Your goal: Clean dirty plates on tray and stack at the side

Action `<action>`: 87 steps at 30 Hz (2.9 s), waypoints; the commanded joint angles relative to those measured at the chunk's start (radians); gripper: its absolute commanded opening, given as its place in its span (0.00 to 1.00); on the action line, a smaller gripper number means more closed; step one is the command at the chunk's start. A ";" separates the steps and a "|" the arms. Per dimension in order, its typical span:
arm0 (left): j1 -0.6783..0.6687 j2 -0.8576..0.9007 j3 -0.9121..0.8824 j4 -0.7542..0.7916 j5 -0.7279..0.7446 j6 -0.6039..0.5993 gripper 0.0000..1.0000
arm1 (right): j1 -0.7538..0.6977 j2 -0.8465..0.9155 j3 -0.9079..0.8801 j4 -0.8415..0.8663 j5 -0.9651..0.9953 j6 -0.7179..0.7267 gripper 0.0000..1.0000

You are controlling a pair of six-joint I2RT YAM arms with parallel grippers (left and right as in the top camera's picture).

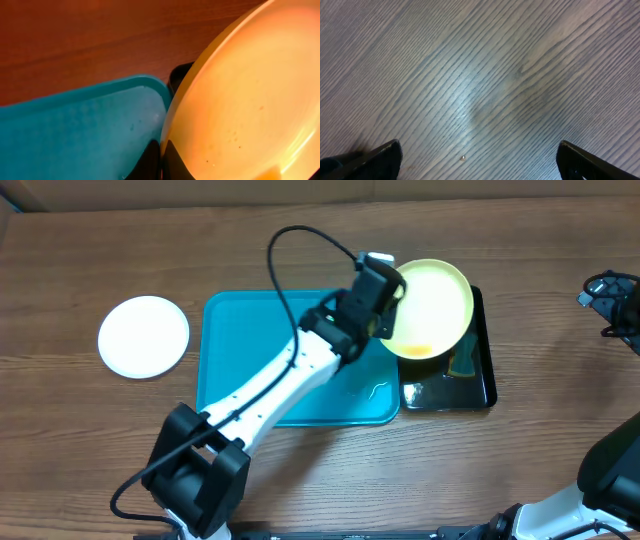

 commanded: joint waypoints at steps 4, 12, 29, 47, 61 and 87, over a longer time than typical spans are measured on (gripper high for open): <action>-0.092 -0.023 0.028 0.075 -0.272 0.209 0.04 | -0.001 -0.011 0.012 0.005 -0.002 0.004 1.00; -0.172 -0.023 0.028 0.173 -0.549 0.493 0.04 | -0.001 -0.011 0.012 0.005 -0.002 0.004 1.00; -0.302 -0.023 0.028 0.309 -0.718 0.775 0.04 | -0.001 -0.011 0.012 0.005 -0.002 0.004 1.00; -0.230 -0.023 0.028 0.138 -0.396 0.294 0.04 | -0.001 -0.011 0.012 0.005 -0.002 0.004 1.00; 0.297 -0.026 0.028 -0.051 0.663 -0.071 0.04 | -0.001 -0.011 0.012 0.005 -0.002 0.004 1.00; 1.237 -0.049 0.027 -0.562 0.356 0.004 0.04 | -0.001 -0.011 0.012 0.005 -0.002 0.004 1.00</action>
